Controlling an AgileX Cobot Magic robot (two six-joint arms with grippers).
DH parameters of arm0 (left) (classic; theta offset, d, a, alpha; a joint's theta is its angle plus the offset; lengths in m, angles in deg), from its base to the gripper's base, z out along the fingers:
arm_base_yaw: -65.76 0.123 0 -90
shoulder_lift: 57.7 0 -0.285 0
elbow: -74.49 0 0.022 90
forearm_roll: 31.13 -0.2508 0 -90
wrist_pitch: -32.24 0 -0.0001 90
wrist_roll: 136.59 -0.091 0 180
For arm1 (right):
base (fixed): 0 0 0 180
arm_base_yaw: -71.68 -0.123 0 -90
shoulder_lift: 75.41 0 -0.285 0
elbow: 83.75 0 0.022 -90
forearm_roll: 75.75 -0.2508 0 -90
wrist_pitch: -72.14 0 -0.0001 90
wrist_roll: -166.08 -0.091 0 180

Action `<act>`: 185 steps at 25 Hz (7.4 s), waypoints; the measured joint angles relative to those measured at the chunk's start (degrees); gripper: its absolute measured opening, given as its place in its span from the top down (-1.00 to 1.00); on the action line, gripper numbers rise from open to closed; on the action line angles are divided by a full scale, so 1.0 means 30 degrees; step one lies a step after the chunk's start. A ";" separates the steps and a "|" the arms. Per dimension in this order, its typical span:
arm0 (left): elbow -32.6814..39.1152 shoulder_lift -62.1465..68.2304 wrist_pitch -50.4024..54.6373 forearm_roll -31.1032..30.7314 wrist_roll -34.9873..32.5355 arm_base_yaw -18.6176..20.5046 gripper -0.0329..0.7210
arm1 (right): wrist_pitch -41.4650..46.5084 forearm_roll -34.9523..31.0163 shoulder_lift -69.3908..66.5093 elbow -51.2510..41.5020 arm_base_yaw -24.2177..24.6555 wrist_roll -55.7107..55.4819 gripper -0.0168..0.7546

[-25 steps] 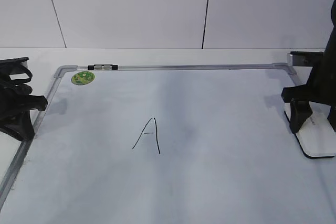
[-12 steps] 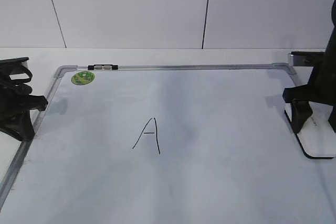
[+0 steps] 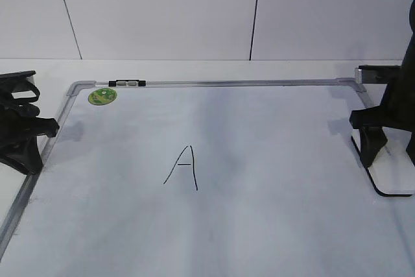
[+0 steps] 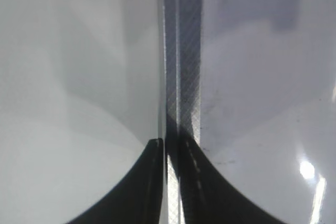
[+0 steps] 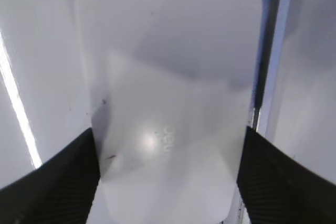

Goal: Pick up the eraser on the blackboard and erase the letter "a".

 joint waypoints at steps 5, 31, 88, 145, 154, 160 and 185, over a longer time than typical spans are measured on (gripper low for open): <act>0.0000 0.0000 0.0000 0.0000 0.0000 0.0000 0.67 | 0.0477 -0.0129 0.0000 0.0616 0.0000 0.0224 -0.58; 0.0000 0.0000 0.0000 -0.0078 0.0000 0.0000 0.46 | 0.1090 -0.1353 0.2955 0.4270 0.0000 0.0693 -0.58; -0.3892 -1.6197 0.5597 -0.0216 0.0000 -0.0311 0.15 | 0.1706 -0.2568 1.5173 0.2352 0.0000 0.0838 -0.58; 0.4737 -3.1309 0.8789 -0.0964 0.0784 -0.1007 0.14 | 0.2094 0.0089 3.0835 -0.8823 -0.3417 -0.1992 -0.58; 0.6753 -3.2356 0.8789 -0.1220 0.0814 -0.1007 0.14 | 0.2094 0.0768 3.2024 -1.1008 -0.3417 -0.1953 -0.58; 0.7532 -3.2431 0.8789 -0.1619 0.0814 -0.1007 0.14 | 0.2094 0.0996 3.2984 -1.2532 -0.3417 -0.1501 -0.58; 1.0804 -3.3992 0.6429 -0.2621 0.0814 -0.1007 0.15 | 0.2094 0.2077 3.4379 -1.5272 -0.3417 -0.1293 -0.58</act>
